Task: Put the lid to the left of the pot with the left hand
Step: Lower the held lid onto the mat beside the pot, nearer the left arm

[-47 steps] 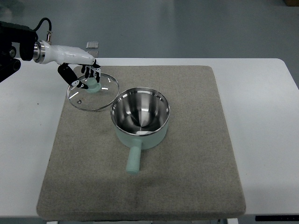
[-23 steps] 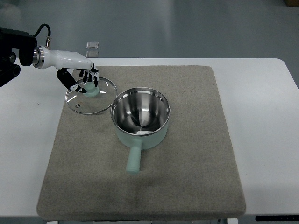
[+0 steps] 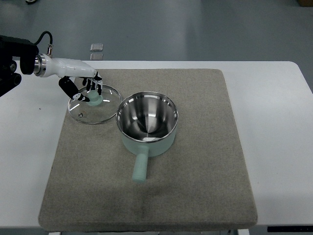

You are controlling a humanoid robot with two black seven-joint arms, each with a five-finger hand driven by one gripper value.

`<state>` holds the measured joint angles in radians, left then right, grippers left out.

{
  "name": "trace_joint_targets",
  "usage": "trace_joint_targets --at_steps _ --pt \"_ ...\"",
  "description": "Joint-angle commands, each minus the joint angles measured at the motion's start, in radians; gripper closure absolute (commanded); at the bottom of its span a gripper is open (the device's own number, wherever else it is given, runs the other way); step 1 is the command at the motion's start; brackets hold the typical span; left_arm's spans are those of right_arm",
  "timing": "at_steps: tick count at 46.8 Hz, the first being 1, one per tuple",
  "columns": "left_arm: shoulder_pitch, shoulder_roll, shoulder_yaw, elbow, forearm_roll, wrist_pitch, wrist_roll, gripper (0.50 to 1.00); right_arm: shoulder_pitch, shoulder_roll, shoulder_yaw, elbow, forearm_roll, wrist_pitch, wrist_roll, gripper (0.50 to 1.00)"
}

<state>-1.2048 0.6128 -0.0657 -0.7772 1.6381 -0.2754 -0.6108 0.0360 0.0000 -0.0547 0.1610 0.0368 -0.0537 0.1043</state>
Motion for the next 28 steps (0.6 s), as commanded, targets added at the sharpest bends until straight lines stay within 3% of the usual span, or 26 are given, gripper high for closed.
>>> trace_joint_targets --at_steps 1,7,14,21,28 --pt "0.007 0.005 0.001 -0.008 0.006 -0.001 0.000 1.000 0.001 0.000 0.001 0.000 0.000 0.000 0.000 0.577" --pt "0.010 0.007 0.001 -0.008 0.006 -0.001 0.000 0.986 0.001 0.000 -0.001 0.000 0.000 0.000 0.000 0.576" --pt "0.010 0.008 0.000 -0.008 -0.003 0.001 0.000 0.804 -0.001 0.000 0.001 0.000 0.000 0.000 0.000 0.576" --pt "0.010 0.010 -0.008 -0.010 -0.006 0.002 0.000 0.707 -0.001 0.000 -0.001 0.000 0.000 0.000 0.000 0.576" --pt "0.008 0.010 -0.009 -0.010 -0.004 0.002 0.000 0.694 -0.001 0.000 -0.001 0.000 0.000 0.000 0.000 0.576"
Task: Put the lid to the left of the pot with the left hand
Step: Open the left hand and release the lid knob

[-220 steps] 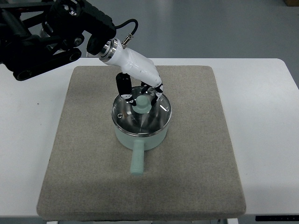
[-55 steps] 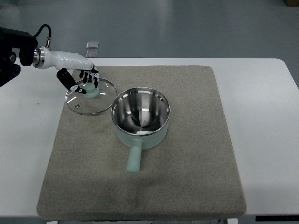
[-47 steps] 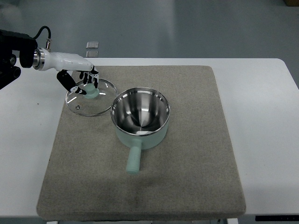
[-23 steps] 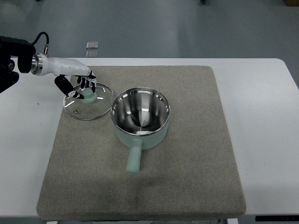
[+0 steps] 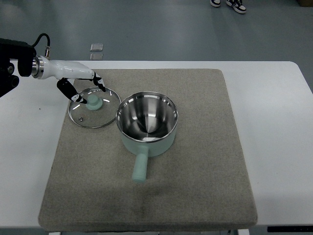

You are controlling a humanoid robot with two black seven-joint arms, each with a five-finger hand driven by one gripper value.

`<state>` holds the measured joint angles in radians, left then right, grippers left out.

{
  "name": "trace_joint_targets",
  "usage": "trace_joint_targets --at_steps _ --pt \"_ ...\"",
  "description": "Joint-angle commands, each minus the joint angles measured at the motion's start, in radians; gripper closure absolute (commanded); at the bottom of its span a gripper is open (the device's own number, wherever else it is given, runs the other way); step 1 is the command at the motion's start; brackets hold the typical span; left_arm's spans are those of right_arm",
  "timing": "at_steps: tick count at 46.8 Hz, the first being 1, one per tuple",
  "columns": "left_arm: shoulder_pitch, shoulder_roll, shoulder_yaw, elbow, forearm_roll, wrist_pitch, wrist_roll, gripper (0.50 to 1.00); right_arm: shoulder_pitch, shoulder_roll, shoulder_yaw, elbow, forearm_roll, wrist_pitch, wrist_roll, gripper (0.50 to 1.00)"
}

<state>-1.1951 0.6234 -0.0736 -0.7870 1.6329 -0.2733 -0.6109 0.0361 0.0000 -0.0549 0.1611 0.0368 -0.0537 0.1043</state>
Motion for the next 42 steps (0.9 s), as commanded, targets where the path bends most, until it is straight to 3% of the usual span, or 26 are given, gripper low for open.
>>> trace_joint_targets --at_steps 1,16,17,21,26,34,42 --pt "-0.001 0.001 -0.003 0.000 0.001 -0.001 0.000 0.694 -0.001 0.000 0.001 0.000 0.000 0.000 0.000 0.576" --pt "-0.015 0.012 -0.026 0.003 -0.053 0.003 0.000 0.652 -0.001 0.000 0.000 0.000 0.000 0.000 0.000 0.576" --pt "-0.015 0.012 -0.032 0.006 -0.070 0.005 0.000 0.643 -0.001 0.000 0.000 0.000 0.000 0.000 0.000 0.576" --pt "-0.012 0.013 -0.051 0.011 -0.145 0.034 0.000 0.529 -0.001 0.000 0.000 0.000 0.000 0.000 0.000 0.576" --pt "-0.008 0.002 -0.051 0.044 -0.249 0.082 0.000 0.510 -0.001 0.000 0.000 0.000 0.000 0.000 0.000 0.576" --pt "-0.009 -0.053 -0.051 0.155 -0.410 0.114 0.000 0.510 -0.001 0.000 0.000 0.000 0.000 0.000 0.000 0.576" --pt "-0.009 -0.165 -0.061 0.350 -0.638 0.118 0.000 0.510 -0.001 0.000 0.000 0.000 0.000 0.000 0.000 0.579"
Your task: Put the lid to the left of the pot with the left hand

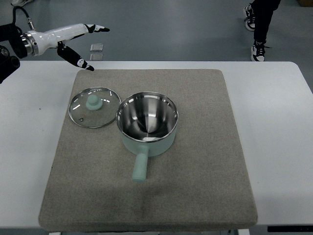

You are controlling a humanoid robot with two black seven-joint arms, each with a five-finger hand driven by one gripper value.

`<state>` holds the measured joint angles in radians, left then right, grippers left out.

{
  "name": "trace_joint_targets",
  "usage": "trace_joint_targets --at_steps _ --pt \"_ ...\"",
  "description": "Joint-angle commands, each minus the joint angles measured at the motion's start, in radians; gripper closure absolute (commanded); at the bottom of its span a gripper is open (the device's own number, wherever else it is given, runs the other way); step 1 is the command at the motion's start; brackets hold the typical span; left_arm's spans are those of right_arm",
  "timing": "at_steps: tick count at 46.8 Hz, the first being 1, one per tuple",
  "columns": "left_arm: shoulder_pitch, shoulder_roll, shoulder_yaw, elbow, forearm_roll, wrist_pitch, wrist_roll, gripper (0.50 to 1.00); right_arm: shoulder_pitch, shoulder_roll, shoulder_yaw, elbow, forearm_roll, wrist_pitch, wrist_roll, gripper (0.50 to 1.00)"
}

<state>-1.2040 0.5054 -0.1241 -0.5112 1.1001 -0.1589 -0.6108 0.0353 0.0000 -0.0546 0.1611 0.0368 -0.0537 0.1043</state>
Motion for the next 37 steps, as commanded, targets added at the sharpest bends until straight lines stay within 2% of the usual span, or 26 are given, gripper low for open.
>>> trace_joint_targets --at_steps 1,7,13,22,31,37 --pt "0.000 -0.060 -0.015 0.098 -0.150 0.008 0.000 0.510 0.000 0.000 -0.001 0.000 0.000 0.000 0.000 0.577" --pt "0.003 -0.137 -0.022 0.197 -0.376 0.056 0.000 0.510 0.000 0.000 -0.001 0.000 0.000 0.000 0.000 0.576" --pt "0.004 -0.157 -0.023 0.207 -0.543 0.081 0.000 0.510 0.001 0.000 -0.001 0.000 0.000 0.000 0.000 0.576" --pt "0.004 -0.176 -0.026 0.209 -0.833 0.081 0.195 0.508 0.000 0.000 0.001 0.000 0.000 0.000 0.000 0.576" --pt "0.007 -0.186 -0.032 0.206 -1.035 0.039 0.212 0.508 0.001 0.000 -0.001 0.000 0.000 0.000 0.000 0.577" --pt "0.049 -0.197 -0.084 0.210 -1.140 -0.039 0.212 0.508 0.001 0.000 -0.001 0.000 0.000 0.000 0.000 0.576"
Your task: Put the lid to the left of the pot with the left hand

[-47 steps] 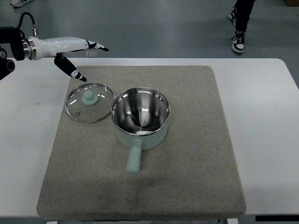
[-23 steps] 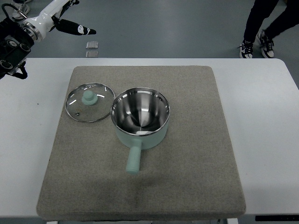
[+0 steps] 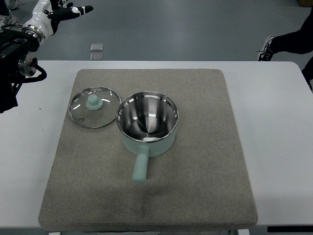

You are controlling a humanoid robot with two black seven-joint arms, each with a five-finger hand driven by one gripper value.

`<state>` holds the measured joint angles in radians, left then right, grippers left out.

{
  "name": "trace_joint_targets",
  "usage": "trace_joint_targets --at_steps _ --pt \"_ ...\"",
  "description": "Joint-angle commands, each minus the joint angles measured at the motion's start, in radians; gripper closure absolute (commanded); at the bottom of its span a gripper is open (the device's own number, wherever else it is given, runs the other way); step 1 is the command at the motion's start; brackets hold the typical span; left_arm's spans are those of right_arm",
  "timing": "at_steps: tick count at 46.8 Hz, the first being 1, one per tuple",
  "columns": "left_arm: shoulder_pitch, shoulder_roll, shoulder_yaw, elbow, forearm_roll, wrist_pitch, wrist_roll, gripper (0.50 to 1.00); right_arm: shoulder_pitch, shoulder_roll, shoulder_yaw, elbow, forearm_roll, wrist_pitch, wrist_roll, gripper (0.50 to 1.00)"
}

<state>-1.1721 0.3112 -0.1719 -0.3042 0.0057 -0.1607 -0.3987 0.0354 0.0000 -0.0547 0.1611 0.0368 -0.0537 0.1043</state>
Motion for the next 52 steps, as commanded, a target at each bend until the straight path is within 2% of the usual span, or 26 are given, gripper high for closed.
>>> trace_joint_targets --at_steps 1,11,19,27,37,52 --pt "0.019 -0.004 -0.052 0.007 -0.056 -0.042 0.000 0.508 0.000 0.000 0.001 0.000 0.000 0.000 0.000 0.576" --pt "0.054 -0.038 -0.228 0.057 -0.070 -0.071 0.021 0.506 0.000 0.000 0.001 0.000 0.000 0.000 0.000 0.576" --pt "0.094 -0.041 -0.351 0.062 -0.073 -0.163 0.031 0.508 0.000 0.000 -0.001 0.000 0.000 0.000 0.000 0.576" --pt "0.115 -0.093 -0.399 0.080 -0.145 -0.097 0.124 0.506 0.000 0.000 0.001 0.000 0.000 0.000 0.000 0.576" --pt "0.138 -0.122 -0.426 0.080 -0.269 -0.155 0.121 0.506 0.001 0.000 0.001 0.000 0.000 0.000 0.000 0.576" --pt "0.141 -0.136 -0.426 0.080 -0.282 -0.166 0.120 0.506 0.001 0.000 -0.001 0.000 0.000 0.000 0.000 0.576"
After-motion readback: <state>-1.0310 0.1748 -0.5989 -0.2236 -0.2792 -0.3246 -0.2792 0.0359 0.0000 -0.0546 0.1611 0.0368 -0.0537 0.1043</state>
